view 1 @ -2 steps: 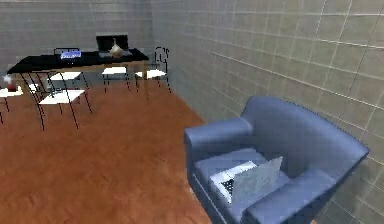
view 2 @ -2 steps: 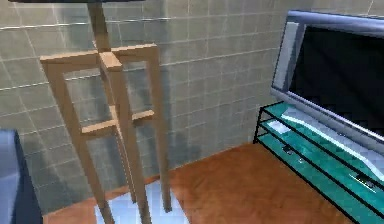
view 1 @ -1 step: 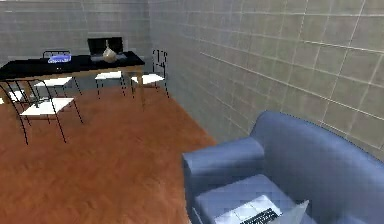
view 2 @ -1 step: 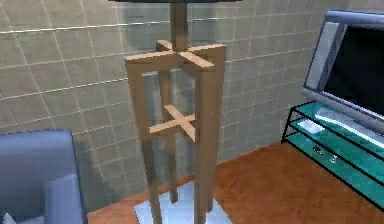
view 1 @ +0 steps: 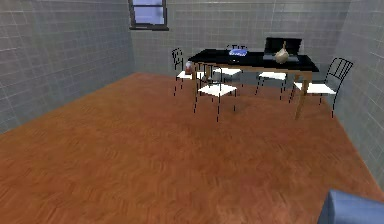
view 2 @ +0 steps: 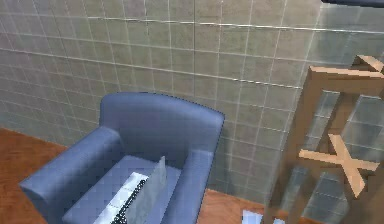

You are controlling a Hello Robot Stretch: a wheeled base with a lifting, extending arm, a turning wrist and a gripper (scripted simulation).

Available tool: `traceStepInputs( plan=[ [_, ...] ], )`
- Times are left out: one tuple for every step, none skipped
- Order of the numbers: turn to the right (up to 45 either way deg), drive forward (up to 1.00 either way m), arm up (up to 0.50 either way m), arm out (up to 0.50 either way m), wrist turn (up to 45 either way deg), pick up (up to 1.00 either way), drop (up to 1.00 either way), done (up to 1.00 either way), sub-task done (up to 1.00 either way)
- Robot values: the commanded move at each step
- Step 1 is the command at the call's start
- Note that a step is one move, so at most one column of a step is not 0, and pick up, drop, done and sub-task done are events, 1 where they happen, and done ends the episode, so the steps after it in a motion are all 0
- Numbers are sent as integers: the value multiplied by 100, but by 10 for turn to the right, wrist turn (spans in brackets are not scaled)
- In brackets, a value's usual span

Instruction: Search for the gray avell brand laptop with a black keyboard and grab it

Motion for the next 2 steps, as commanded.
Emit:
traceStepInputs(
  plan=[
    [-180, 0, 0, 0, 0, 0, 0, 0, 0],
    [0, 0, 50, 0, 0, 0, 0, 0, 0]
  ],
)
